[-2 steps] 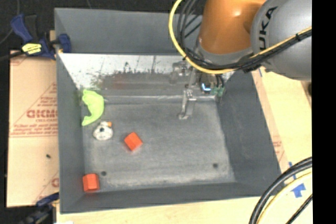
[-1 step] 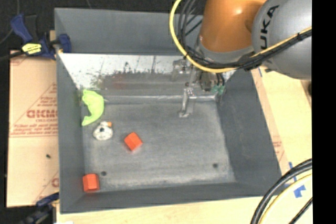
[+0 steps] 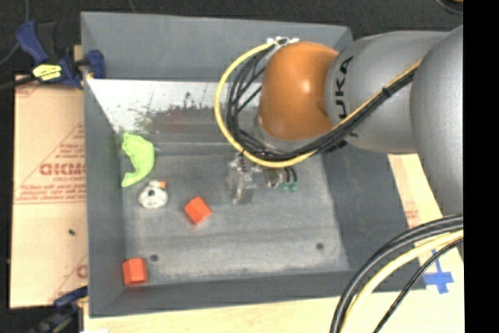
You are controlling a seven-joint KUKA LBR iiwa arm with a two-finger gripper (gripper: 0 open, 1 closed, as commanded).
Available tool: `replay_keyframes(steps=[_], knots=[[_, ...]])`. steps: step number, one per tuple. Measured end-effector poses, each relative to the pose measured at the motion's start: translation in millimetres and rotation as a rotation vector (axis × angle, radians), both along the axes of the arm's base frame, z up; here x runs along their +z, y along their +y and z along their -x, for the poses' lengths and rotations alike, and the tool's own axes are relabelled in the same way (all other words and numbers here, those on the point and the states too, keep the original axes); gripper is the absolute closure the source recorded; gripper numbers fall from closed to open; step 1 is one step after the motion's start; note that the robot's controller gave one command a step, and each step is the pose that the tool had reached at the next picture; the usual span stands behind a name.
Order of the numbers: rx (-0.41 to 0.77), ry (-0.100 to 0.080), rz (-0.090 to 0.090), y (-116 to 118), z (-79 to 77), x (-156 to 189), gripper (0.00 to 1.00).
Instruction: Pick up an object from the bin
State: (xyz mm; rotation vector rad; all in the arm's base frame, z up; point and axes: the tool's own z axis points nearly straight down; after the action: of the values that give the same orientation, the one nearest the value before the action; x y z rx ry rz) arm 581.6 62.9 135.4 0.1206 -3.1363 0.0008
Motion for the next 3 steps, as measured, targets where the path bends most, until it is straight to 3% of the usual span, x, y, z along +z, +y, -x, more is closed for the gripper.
replay_keyframes(steps=[1, 2, 3], knots=[[-0.002, -0.003, 0.0, 0, -0.9, 1, 0.0], [-0.003, -0.003, -0.001, 0, -0.8, 1, 0.0], [0.132, -0.009, 0.0, 22, 23.7, -50, 0.0]])
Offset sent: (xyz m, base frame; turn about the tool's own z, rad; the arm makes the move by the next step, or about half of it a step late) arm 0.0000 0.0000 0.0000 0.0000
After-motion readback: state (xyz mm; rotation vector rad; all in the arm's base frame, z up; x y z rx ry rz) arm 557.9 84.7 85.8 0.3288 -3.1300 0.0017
